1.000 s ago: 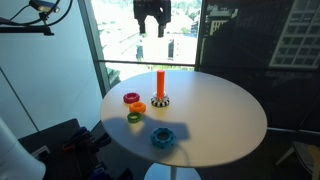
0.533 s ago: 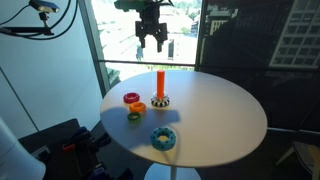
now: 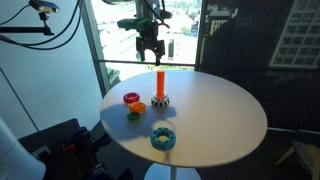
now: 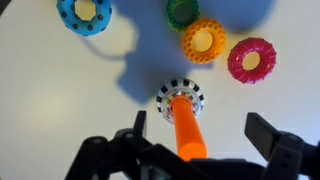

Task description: Take the clear ring off the stack and put it on the table

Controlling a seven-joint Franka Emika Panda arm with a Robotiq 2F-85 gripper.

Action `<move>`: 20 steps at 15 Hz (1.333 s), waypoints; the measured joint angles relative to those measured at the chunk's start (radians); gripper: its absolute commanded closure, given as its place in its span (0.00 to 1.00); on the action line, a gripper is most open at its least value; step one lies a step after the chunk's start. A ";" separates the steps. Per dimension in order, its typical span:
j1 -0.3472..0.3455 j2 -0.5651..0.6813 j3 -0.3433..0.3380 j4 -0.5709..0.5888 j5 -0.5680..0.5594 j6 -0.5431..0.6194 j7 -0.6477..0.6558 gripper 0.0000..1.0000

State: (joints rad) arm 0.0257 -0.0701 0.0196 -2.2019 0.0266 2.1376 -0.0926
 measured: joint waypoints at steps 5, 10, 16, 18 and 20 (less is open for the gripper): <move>0.000 -0.002 0.000 0.001 0.000 0.000 0.000 0.00; 0.000 0.014 0.000 -0.023 0.000 0.000 0.000 0.00; 0.000 0.046 0.000 -0.091 0.000 0.085 0.015 0.00; 0.001 0.072 0.000 -0.107 0.000 0.129 0.027 0.00; 0.001 0.108 0.001 -0.111 0.000 0.163 0.033 0.00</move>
State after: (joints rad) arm 0.0271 0.0376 0.0210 -2.3132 0.0265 2.3006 -0.0592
